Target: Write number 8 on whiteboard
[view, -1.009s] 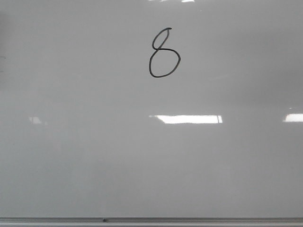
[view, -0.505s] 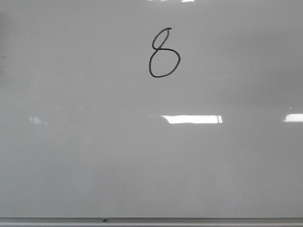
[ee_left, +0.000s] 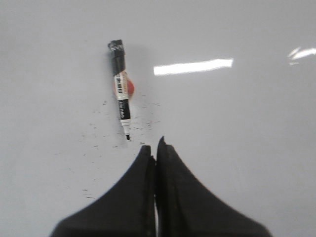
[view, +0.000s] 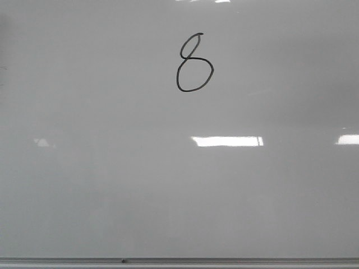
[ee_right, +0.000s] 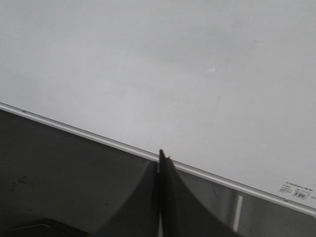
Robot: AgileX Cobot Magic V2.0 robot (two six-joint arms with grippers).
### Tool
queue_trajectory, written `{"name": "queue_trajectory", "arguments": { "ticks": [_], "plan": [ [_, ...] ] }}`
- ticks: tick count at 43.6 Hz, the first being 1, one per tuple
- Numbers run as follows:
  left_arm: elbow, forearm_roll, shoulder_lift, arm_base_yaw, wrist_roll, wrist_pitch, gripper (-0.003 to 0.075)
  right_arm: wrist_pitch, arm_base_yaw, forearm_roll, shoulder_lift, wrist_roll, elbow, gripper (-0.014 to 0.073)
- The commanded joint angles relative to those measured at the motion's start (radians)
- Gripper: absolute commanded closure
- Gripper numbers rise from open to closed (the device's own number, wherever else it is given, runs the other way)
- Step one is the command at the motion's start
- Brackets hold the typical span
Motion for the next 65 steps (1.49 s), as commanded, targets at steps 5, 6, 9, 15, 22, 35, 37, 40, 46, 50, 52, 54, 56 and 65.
{"name": "queue_trajectory", "arguments": {
  "ticks": [5, 6, 9, 15, 22, 35, 37, 40, 46, 50, 52, 54, 56, 65],
  "plan": [
    [0.248, -0.055, -0.180, 0.056, -0.011, -0.321, 0.0741, -0.060, -0.006, -0.014, 0.002, 0.001, -0.025, 0.0701],
    [0.276, -0.056, -0.200, 0.058, -0.011, -0.344, 0.0741, -0.060, -0.006, -0.014, 0.002, 0.001, -0.025, 0.0701],
    [0.359, -0.056, -0.260, 0.062, -0.011, -0.414, 0.0741, -0.060, -0.006, -0.014, 0.002, 0.001, -0.025, 0.0701],
    [0.466, -0.056, -0.345, 0.062, -0.011, -0.504, 0.0741, -0.060, -0.006, -0.014, 0.002, 0.001, -0.025, 0.0701],
    [0.509, -0.056, -0.381, 0.062, -0.011, -0.544, 0.0741, -0.059, -0.006, -0.014, 0.002, 0.001, -0.025, 0.0701],
    [0.511, -0.056, -0.384, 0.062, -0.011, -0.568, 0.0741, -0.059, -0.006, -0.014, 0.002, 0.001, -0.025, 0.0701],
    [0.511, -0.056, -0.384, 0.062, -0.011, -0.568, 0.0741, -0.060, -0.006, -0.014, 0.002, 0.001, -0.025, 0.0701],
    [0.511, -0.056, -0.384, 0.062, -0.011, -0.568, 0.0741, -0.060, -0.006, -0.014, 0.002, 0.001, -0.025, 0.0701],
    [0.511, -0.056, -0.384, 0.062, -0.011, -0.568, 0.0741, -0.060, -0.006, -0.014, 0.002, 0.001, -0.025, 0.0701],
    [0.511, -0.056, -0.384, 0.062, -0.011, -0.568, 0.0741, -0.060, -0.006, -0.014, 0.002, 0.001, -0.025, 0.0701],
    [0.511, -0.056, -0.384, 0.062, -0.011, -0.568, 0.0741, -0.060, -0.006, -0.014, 0.002, 0.001, -0.025, 0.0701],
    [0.511, -0.056, -0.384, 0.062, -0.011, -0.568, 0.0741, -0.060, -0.006, -0.014, 0.002, 0.001, -0.025, 0.0701],
    [0.511, -0.056, -0.384, 0.062, -0.011, -0.568, 0.0741, -0.060, -0.006, -0.014, 0.002, 0.001, -0.025, 0.0701],
    [0.511, -0.056, -0.384, 0.062, -0.011, -0.568, 0.0741, -0.060, -0.006, -0.014, 0.002, 0.001, -0.025, 0.0701]
  ]
}}
